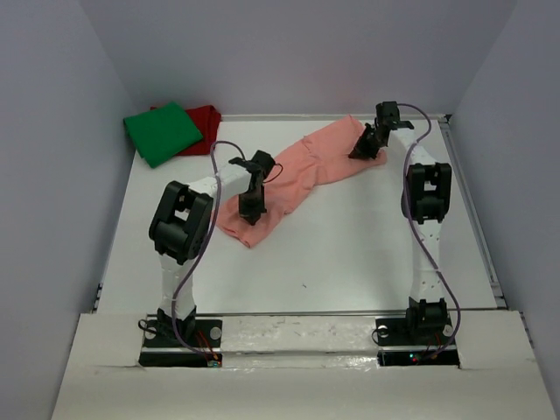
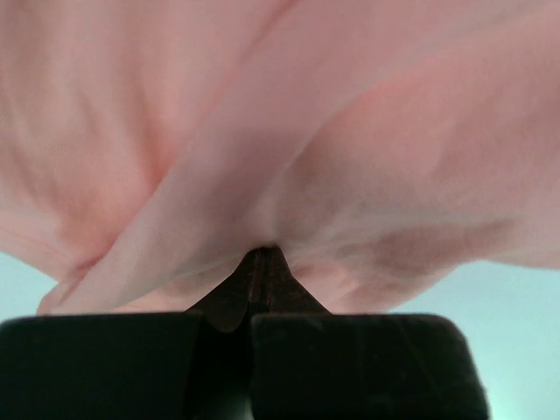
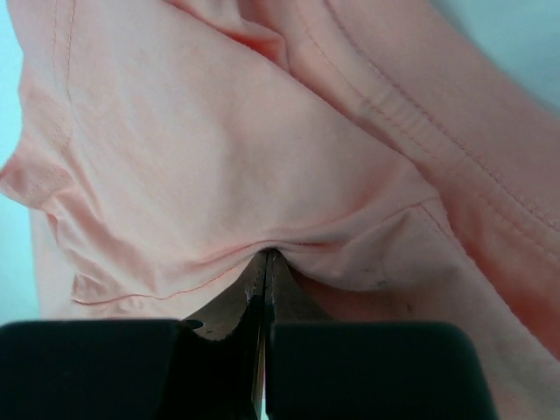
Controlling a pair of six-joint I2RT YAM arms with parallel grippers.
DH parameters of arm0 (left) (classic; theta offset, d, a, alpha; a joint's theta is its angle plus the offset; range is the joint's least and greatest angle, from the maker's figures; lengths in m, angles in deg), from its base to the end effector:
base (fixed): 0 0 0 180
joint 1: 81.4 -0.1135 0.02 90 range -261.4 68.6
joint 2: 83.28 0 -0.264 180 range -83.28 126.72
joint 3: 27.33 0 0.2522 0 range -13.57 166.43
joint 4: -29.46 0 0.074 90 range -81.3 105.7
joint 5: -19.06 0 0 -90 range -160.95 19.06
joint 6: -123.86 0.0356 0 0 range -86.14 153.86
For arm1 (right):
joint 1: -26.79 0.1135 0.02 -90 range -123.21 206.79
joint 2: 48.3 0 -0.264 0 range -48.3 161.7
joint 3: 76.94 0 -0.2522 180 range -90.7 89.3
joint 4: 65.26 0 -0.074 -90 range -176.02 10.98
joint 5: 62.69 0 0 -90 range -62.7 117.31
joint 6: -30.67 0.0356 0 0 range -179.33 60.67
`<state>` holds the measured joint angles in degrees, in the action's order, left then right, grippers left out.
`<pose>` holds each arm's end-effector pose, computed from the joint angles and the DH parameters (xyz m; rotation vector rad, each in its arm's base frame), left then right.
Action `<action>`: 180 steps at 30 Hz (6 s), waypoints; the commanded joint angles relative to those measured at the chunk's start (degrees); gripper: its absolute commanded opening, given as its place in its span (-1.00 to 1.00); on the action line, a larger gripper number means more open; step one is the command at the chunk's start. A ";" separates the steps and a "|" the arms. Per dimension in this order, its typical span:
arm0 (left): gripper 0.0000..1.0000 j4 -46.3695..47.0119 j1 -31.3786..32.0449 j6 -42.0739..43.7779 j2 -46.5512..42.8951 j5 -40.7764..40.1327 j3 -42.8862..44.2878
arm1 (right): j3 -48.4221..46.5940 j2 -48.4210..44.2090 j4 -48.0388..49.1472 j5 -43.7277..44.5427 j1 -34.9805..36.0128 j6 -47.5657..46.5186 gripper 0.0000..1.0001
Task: Fold and stack the t-shirts
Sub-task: Rotate the tshirt 90 degrees, then grab the bottom of the folded rectangular tshirt with both arms
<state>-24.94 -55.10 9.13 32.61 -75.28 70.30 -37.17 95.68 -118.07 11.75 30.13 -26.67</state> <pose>0.3664 -0.1781 0.1675 0.0225 2.8348 -0.0893 0.5434 0.0413 0.1619 0.5567 2.5514 0.5812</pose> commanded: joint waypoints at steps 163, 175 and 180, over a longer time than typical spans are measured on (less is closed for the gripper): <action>-1.00 11.56 -5.74 -12.62 -33.28 23.06 -43.62 | 84.20 -59.07 23.77 -2.55 44.58 25.70 -1.00; -1.00 10.75 -2.32 -17.78 -38.64 28.94 -48.45 | 87.80 -73.31 7.24 -1.67 42.99 25.08 -1.00; -1.00 15.24 9.16 -26.14 -38.12 30.79 -46.80 | 88.77 -75.07 4.43 -2.64 42.99 24.55 -1.00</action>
<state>-11.98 -52.91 -10.41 -5.13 -46.89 22.11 50.80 22.48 -107.75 9.46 73.58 -0.87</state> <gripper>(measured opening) 0.026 0.016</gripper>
